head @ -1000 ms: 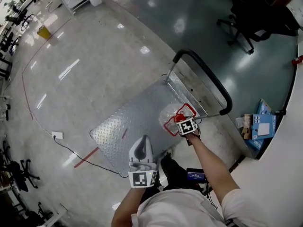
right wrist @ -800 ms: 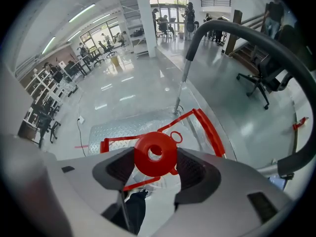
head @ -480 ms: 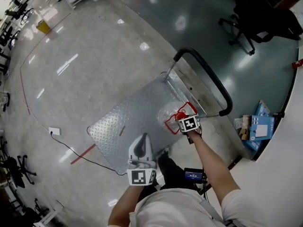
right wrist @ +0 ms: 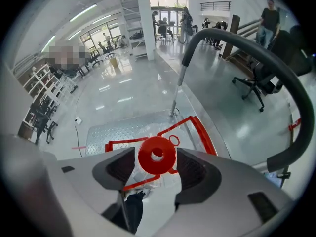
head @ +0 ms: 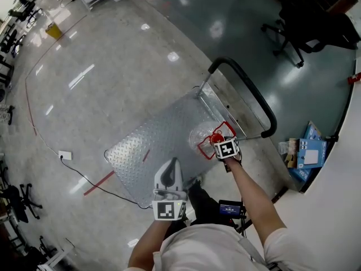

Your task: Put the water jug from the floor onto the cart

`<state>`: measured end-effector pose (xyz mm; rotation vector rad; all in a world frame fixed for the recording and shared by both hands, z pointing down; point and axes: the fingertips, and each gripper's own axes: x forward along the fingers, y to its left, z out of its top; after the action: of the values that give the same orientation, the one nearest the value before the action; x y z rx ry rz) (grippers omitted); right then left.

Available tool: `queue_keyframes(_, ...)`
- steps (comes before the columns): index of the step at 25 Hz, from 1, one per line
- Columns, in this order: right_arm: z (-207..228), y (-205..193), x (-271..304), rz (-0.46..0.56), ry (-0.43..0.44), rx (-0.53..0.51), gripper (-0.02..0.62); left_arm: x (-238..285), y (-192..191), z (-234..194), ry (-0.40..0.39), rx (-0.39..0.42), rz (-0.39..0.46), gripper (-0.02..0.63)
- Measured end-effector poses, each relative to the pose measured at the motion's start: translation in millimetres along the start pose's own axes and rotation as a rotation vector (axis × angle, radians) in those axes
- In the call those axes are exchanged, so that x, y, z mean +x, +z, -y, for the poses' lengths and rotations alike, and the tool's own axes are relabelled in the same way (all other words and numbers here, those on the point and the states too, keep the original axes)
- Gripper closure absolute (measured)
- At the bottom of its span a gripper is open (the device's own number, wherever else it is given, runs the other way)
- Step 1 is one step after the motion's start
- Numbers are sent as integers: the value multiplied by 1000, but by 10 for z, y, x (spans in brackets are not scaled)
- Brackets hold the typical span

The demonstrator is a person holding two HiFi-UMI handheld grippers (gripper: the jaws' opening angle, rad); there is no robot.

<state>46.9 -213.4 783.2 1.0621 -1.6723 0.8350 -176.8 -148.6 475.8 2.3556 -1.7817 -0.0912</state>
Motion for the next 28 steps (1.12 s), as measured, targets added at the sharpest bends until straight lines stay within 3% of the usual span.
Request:
queue_keyframes(2, 11, 24, -131, 43, -11, 29, 341, -29, 38, 7, -5, 0, 7, 603)
queue_keyframes(3, 24, 38, -205, 72, -26, 40, 374, -47, 54, 7, -7, -1, 11, 603)
queue_keyframes(5, 56, 40, -351, 125, -67, 52, 506, -89, 89, 10, -12, -2, 21, 603)
queue_keyframes(8, 46, 3, -558, 185, -89, 58, 576, -155, 171, 42, -22, -3, 37, 603)
queue_keyframes(14, -135, 29, -1228, 373, -99, 84, 583, -308, 359, 143, -56, 0, 61, 603)
queue_keyframes(20, -346, 67, -2340, 740, -125, 80, 583, -459, 512, 314, -109, -2, 75, 603)
queue_keyframes(28, -711, -239, -3527, 1062, -133, 127, 583, -671, 813, 501, -174, 18, 120, 603)
